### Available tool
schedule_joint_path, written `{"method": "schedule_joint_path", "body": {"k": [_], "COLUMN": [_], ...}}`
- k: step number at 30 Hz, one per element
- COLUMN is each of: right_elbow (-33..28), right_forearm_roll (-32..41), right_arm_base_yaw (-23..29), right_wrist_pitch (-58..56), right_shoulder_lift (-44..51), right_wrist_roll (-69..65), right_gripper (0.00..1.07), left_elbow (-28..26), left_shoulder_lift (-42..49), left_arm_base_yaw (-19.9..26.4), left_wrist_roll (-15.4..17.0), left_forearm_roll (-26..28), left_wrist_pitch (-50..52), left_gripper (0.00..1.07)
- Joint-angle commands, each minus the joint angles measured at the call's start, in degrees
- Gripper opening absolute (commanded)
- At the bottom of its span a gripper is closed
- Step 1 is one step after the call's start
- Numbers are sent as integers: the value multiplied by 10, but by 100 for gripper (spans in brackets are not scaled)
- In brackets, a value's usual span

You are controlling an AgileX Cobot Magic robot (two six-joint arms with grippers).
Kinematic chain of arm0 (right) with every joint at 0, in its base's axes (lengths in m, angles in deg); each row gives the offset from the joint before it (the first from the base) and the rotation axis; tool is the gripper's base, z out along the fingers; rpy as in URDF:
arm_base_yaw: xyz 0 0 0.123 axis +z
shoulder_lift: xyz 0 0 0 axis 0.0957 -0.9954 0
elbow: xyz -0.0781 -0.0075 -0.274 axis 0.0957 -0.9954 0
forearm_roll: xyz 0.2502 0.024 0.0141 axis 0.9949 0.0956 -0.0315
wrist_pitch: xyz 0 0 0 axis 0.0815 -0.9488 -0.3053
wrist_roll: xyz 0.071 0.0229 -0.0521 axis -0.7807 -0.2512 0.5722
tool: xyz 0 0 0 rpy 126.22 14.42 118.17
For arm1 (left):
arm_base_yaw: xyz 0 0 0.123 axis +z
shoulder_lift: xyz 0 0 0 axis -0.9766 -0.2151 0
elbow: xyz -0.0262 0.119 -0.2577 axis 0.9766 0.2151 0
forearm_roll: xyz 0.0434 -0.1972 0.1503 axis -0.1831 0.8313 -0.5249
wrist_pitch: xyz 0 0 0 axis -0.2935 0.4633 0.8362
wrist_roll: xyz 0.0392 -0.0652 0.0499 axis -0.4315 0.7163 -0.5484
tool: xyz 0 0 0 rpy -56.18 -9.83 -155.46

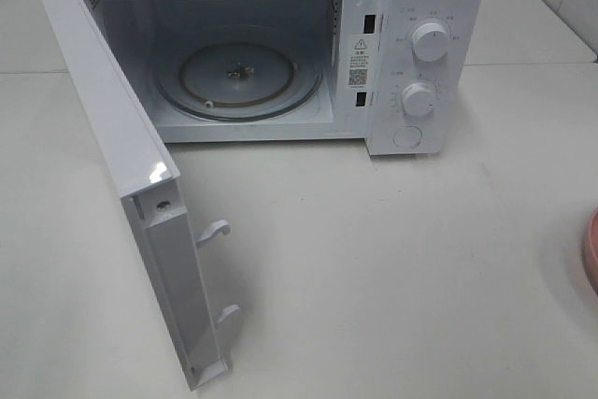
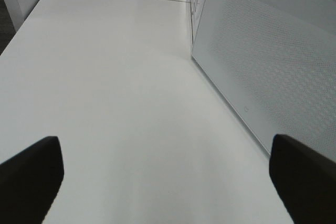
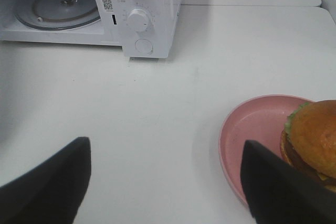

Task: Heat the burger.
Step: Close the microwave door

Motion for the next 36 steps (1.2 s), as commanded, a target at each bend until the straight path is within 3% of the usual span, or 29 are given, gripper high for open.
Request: {"method": "schedule_joint_path", "body": {"k": [1, 32, 35, 36], "right_elbow": [-2, -2, -2, -2], "right_forearm_roll": [1, 1, 1, 1], "right_arm_base_yaw": [-3, -3, -3, -3], "right_wrist_pitch": [6, 6, 6, 6], "right_shoulder_lift": [14, 14, 14, 14], "right_wrist_roll": [5, 5, 5, 5], "right_gripper": [76, 76, 76, 76], "left_elbow": [0, -11, -21, -22], "left_shoulder_lift": [5, 3, -10, -23], "left_arm_base_yaw": [1, 1, 1, 1], "left_wrist_roll": [1, 2, 3, 3], "left_forearm_roll": [1, 17, 16, 16], "left_wrist_pitch": [0, 20, 60, 91], "left_gripper": [101, 101, 98, 92]}}
